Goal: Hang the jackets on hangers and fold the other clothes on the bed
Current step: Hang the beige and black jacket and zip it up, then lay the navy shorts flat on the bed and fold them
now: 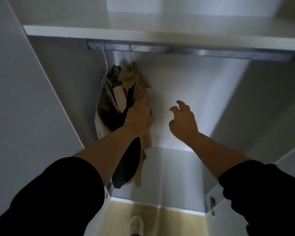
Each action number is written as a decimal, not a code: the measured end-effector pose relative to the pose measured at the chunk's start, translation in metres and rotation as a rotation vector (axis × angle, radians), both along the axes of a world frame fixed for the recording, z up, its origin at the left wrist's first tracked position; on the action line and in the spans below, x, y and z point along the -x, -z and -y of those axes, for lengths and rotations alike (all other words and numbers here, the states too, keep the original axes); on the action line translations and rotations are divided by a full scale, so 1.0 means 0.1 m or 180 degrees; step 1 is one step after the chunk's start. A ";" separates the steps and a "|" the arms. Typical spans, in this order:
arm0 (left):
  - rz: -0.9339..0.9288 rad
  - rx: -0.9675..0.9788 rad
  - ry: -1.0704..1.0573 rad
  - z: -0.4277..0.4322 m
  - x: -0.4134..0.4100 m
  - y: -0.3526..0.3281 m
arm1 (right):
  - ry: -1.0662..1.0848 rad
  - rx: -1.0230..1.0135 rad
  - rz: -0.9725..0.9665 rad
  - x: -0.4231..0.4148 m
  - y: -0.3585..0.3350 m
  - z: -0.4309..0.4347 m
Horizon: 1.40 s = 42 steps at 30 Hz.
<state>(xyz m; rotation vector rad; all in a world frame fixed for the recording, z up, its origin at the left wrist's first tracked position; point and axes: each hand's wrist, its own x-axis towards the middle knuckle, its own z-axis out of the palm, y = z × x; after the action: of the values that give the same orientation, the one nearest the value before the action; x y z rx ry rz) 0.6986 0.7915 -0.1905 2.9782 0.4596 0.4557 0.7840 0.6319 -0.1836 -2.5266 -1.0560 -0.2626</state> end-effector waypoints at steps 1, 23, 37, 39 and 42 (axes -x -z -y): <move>-0.0076 -0.0323 0.0163 0.19 0.06 0.00 | 0.0043 0.0088 0.0082 0.06 0.01 0.20; 0.0594 -0.0402 0.2618 2.93 1.83 -0.43 | 0.2855 0.0347 0.0308 2.92 -0.48 3.15; 0.0409 -0.0560 0.4748 5.55 4.42 -0.36 | 0.5010 0.0370 -0.0061 6.65 -0.31 5.06; 0.0454 -0.0604 0.5039 5.93 4.99 -0.37 | 0.5277 0.0343 -0.0074 7.31 -0.28 5.29; 0.0492 -0.0613 0.5451 6.47 5.94 -0.37 | 0.5737 0.0326 -0.0088 8.39 -0.26 5.62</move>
<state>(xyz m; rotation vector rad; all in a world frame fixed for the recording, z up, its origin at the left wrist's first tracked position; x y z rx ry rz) 0.1046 0.1445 -0.1533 2.2269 -1.9658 0.4232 -0.0554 0.0703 -0.1574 -2.6919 1.4692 -0.5694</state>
